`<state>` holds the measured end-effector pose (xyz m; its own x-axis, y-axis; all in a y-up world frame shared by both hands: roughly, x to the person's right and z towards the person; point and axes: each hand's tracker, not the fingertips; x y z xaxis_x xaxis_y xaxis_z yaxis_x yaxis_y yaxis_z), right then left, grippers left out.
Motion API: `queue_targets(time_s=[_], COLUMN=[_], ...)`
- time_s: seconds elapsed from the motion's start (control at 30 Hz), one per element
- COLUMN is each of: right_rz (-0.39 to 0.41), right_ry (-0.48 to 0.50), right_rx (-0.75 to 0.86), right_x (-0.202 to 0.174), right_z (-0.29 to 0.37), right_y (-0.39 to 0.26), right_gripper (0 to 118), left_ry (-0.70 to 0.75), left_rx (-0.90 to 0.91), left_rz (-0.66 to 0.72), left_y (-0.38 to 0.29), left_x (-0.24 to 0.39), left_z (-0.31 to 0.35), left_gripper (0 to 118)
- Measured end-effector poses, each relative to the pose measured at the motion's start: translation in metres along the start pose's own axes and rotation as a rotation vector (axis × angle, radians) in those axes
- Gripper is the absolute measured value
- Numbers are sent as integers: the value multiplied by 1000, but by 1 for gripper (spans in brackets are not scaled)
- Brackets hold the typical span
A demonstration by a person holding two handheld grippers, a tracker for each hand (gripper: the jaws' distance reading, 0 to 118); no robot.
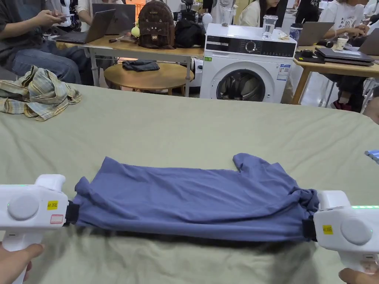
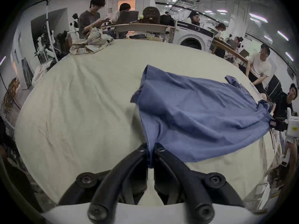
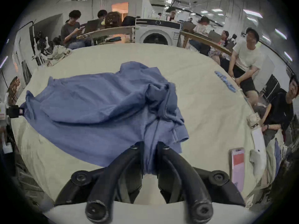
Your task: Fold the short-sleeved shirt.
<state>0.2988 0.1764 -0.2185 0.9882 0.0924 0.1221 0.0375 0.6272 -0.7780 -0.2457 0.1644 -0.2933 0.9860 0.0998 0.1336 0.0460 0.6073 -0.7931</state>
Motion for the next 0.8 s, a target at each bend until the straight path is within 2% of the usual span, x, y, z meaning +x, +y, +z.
queue_targets(time_s=[0.2,0.4,0.53,0.63,0.67,0.7,0.73,0.77,0.8], right_rz=[5,-29,3,-2,-9,-7,-14,-27,-34], right_ry=[1,-6,-35,-69,-118,-140,-141,-126,-114], right_rx=[-84,-155,-138,-124,-102,-65,-38,-14,0], right_x=[2,-1,-7,-9,-10,-11,-12,-13,-15], right_z=[21,-12,-16,-10,-4,1,7,14,21], right_y=[-48,-91,-88,-76,-72,-67,-62,-56,-49], right_gripper=[11,11,12,26,42,52,57,57,57], left_ry=[-20,-4,9,13,15,25,47,62,68], left_rx=[-54,-111,-106,-102,-110,-106,-93,-71,-45], left_rz=[-8,1,7,17,25,25,18,7,4], left_y=[-39,-74,-75,-66,-62,-58,-56,-52,-47], left_x=[-5,-6,-4,0,1,3,5,8,12], left_z=[12,-10,-17,-13,-10,-7,-4,0,6], left_gripper=[0,0,0,0,1,9,21,35,40])
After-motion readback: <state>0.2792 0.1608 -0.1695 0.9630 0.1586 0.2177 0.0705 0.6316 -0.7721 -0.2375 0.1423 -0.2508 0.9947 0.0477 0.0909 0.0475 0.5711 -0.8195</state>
